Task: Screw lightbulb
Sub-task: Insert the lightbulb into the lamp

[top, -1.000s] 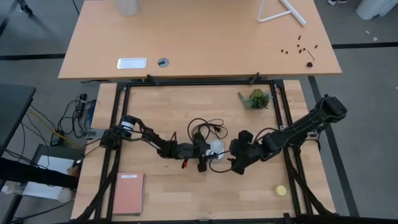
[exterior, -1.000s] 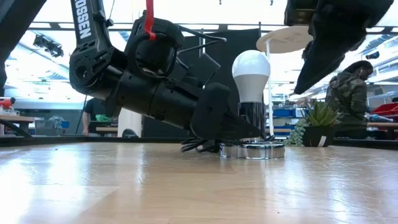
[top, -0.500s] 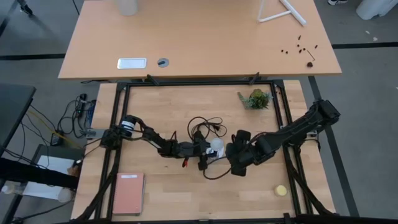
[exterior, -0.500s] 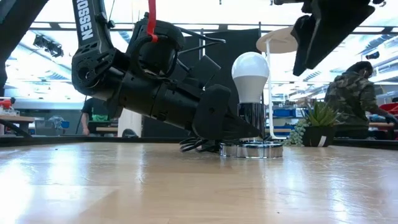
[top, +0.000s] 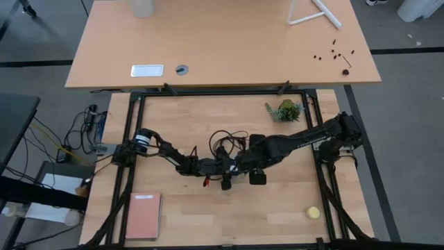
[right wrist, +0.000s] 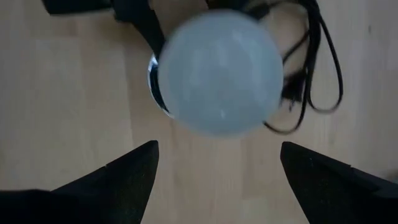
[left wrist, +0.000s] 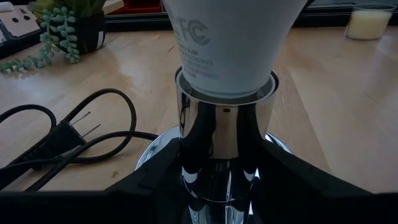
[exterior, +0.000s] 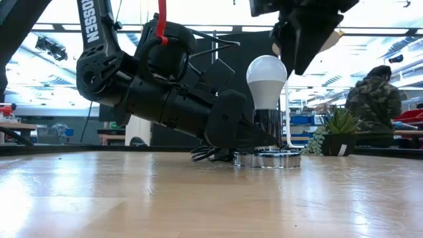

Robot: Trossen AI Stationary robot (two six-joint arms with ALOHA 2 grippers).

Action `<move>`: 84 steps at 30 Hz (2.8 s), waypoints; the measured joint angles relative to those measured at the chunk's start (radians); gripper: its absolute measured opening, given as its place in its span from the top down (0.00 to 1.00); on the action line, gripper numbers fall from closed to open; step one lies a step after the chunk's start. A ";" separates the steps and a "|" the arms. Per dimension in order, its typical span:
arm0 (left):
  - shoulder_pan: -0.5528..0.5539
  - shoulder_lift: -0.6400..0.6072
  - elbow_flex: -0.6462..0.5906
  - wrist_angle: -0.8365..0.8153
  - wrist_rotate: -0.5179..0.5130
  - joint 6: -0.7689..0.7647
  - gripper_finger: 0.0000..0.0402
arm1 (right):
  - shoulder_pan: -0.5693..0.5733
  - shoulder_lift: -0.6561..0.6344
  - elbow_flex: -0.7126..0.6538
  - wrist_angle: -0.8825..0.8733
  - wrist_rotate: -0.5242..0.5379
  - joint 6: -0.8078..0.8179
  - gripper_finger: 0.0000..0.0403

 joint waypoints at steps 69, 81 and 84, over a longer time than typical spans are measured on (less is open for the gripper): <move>0.000 -0.002 0.000 -0.015 0.003 -0.011 0.51 | -0.100 0.243 0.199 0.006 -0.091 0.312 0.33; -0.001 -0.001 0.000 -0.015 -0.002 -0.008 0.51 | -0.110 0.243 0.198 -0.007 -0.075 0.707 0.32; -0.001 -0.001 0.000 -0.016 -0.004 -0.006 0.51 | -0.110 0.243 0.198 -0.002 -0.083 0.707 0.31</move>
